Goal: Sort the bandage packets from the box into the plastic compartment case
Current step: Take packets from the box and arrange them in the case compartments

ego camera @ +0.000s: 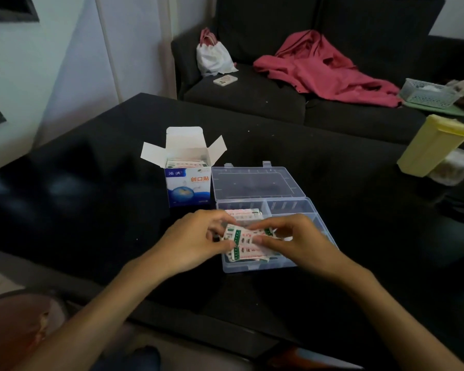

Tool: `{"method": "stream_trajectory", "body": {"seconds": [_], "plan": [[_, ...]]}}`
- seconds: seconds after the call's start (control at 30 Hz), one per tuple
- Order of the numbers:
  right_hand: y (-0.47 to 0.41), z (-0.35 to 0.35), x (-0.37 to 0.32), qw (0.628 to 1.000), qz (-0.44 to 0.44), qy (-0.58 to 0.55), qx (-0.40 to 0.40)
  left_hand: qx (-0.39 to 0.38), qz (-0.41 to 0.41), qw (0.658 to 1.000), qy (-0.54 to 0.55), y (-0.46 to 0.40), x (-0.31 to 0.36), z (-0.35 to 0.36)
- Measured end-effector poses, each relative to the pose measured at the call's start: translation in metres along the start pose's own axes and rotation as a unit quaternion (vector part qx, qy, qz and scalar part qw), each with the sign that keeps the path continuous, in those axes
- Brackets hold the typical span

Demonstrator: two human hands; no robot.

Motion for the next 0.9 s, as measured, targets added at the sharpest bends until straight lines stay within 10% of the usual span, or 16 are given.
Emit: {"method": "stream_trajectory", "body": {"seconds": [0.6,0.9], "plan": [[-0.012,0.004,0.004,0.974,0.054,0.221,0.015,-0.019,-0.011,0.979,-0.201,0.003,0.010,0.005],[-0.008,0.020,0.005,0.936,0.101,0.322,-0.100,-0.010,0.011,0.946,-0.324,0.002,0.026,0.014]]}}
Point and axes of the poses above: each hand's wrist, its own y-axis away from the middle knuckle, its own z-axis out of the palm, x = y × z, the point moved 10 cm from there along -y, towards the middle knuckle, and after that the axes turned 14 degrees about -x, right-handed, at the moved point
